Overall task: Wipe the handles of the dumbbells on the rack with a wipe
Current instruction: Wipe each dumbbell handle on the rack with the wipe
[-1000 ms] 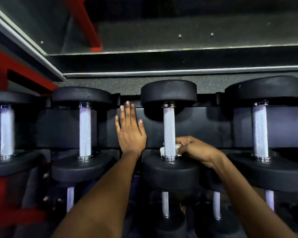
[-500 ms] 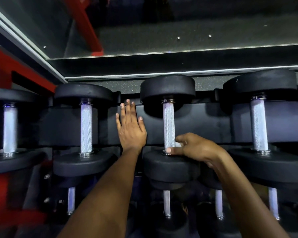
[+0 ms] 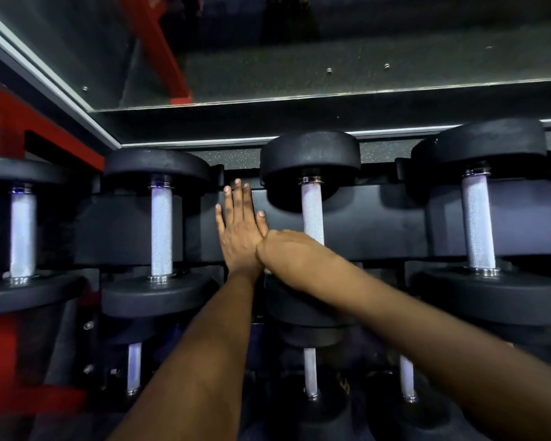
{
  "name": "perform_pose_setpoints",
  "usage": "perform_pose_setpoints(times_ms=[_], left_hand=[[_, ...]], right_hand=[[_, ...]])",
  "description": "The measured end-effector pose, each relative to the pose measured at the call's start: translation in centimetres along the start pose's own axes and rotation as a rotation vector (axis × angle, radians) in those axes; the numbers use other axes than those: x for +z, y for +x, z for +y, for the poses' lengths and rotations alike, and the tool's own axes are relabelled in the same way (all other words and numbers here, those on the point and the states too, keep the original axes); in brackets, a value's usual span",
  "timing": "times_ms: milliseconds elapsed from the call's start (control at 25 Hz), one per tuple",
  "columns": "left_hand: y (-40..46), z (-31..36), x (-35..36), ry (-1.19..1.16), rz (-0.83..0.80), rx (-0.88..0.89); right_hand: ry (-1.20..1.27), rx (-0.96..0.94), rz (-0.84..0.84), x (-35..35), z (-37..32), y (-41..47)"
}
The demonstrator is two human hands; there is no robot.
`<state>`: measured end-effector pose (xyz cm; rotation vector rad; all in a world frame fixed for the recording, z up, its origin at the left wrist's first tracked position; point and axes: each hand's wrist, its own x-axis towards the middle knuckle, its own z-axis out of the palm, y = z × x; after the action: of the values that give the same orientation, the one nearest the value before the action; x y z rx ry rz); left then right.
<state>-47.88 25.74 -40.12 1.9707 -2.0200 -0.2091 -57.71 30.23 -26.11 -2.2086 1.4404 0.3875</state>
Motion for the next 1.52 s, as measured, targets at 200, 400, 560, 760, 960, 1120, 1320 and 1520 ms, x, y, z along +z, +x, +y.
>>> perform_pose_setpoints(times_ms=[200,400,560,760,960,1120,1320,1520], left_hand=[[-0.3,0.0,0.0,-0.014,0.023,0.021],[-0.2,0.0,-0.3,-0.006,0.02,0.014],[-0.3,0.1,-0.2,0.006,0.019,0.008],[-0.4,0.1,-0.2,0.019,0.018,0.005],[-0.3,0.1,-0.2,0.021,0.02,0.005],[-0.3,0.1,-0.1,0.018,0.023,0.002],[-0.3,0.1,-0.1,0.018,0.029,0.001],[-0.2,0.0,0.1,0.023,0.022,0.002]], right_hand=[[-0.192,-0.183,-0.069,0.4,1.8,-0.8],[-0.117,-0.451,-0.028,1.1,5.5,-2.4],[0.125,-0.173,0.064,4.2,12.0,-7.0],[1.372,0.156,-0.145,5.5,9.6,-1.8],[1.705,0.014,-0.372,6.2,11.2,-1.0],[1.752,0.026,-0.347,6.9,11.3,-1.1],[1.655,0.282,-0.188,6.6,10.8,-2.0],[1.871,0.497,0.093,0.9,12.7,1.4]])
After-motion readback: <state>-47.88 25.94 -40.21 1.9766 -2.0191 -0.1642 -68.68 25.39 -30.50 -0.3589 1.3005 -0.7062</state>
